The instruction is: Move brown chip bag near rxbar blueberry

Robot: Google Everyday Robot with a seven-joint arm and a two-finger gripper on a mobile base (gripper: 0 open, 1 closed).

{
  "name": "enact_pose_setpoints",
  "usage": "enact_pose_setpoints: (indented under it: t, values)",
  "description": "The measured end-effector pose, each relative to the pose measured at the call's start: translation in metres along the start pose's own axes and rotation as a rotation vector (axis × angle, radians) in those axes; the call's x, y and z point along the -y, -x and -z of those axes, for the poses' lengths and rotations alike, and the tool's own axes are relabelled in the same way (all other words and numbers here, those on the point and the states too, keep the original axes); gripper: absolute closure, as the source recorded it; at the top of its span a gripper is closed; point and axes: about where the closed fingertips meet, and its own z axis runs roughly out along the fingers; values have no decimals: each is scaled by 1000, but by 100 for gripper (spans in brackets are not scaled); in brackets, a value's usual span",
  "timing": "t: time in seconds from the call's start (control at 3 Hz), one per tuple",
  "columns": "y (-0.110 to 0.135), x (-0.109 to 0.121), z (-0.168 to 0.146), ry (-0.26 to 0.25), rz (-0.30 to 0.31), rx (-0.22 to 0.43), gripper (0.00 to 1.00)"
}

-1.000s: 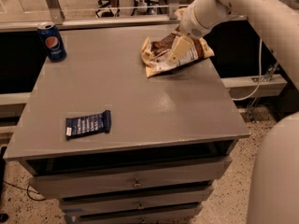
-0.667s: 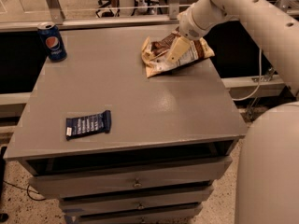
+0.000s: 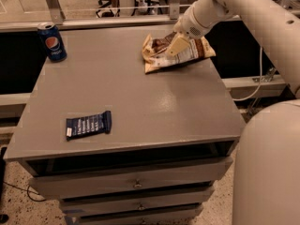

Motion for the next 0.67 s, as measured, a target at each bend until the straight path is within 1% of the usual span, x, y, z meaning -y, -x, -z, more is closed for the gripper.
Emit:
enact_pose_setpoints:
  t: [0.67]
  values:
    - [27, -20, 13, 45, 40, 55, 87]
